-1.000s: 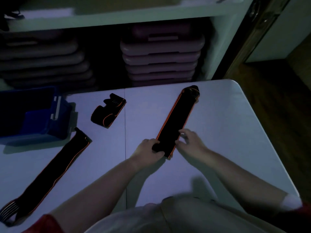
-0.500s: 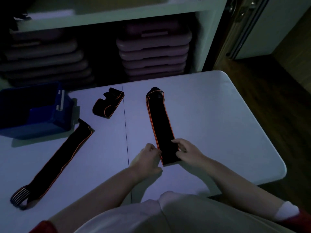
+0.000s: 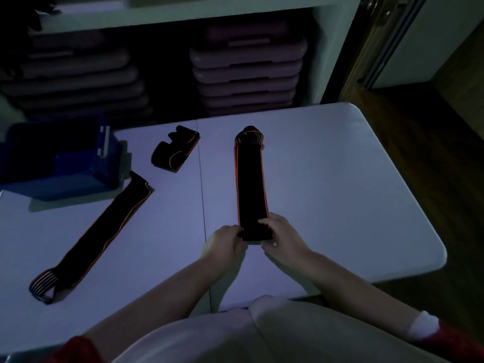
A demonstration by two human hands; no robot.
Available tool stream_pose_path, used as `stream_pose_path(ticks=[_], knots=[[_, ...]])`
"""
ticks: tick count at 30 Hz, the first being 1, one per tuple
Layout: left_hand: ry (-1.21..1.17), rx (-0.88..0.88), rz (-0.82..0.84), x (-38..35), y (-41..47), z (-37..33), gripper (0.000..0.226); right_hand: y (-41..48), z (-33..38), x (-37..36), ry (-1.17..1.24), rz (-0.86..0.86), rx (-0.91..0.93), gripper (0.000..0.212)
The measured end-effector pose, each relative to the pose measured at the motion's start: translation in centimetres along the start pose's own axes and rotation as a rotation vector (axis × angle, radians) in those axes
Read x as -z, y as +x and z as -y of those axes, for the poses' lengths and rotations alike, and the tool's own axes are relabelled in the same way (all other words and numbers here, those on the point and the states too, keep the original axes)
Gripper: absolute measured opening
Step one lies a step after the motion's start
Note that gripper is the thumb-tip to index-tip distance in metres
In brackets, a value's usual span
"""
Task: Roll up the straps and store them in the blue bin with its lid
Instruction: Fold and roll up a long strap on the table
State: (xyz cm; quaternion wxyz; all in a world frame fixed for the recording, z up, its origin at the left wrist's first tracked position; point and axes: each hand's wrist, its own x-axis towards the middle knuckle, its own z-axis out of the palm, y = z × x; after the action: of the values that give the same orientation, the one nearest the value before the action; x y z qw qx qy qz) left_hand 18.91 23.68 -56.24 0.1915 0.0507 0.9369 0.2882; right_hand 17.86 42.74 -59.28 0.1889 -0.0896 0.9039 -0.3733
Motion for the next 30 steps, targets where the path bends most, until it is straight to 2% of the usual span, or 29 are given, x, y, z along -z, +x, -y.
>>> stream_pose_path(ticks=[4, 8, 11, 16, 20, 24, 27, 30], knots=[[0.019, -0.065, 0.016, 0.0, -0.1, 0.1, 0.029, -0.8, -0.2, -0.2, -0.086, -0.053, 0.013, 0.029], [0.020, -0.111, 0.037, -1.0, -0.1, -0.3, 0.053, -1.2, -0.3, -0.2, -0.151, -0.040, 0.036, 0.035], [0.030, -0.142, 0.032, -1.7, 0.1, -0.4, 0.058, -1.3, -0.4, -0.4, -0.184, -0.033, 0.097, 0.042], [0.035, -0.113, 0.029, -2.6, 0.6, 0.5, 0.051, -1.1, -0.4, -0.6, -0.193, -0.078, 0.120, 0.036], [0.022, 0.000, 0.003, -2.4, 1.0, 0.4, 0.038, -0.5, -0.7, -0.4, -0.174, -0.087, 0.110, 0.023], [-0.026, -0.017, -0.032, -1.9, 2.1, 0.4, 0.039, 0.6, -0.8, -0.4, -0.027, -0.118, -0.071, 0.025], [0.190, -0.136, -0.030, -1.6, 2.6, 0.3, 0.045, 1.6, -0.8, -0.2, -0.050, -0.161, -0.157, 0.022], [0.444, -0.321, 0.103, -1.1, 3.3, 1.0, 0.058, 2.0, -1.2, 0.1, -0.067, -0.182, -0.163, 0.014]])
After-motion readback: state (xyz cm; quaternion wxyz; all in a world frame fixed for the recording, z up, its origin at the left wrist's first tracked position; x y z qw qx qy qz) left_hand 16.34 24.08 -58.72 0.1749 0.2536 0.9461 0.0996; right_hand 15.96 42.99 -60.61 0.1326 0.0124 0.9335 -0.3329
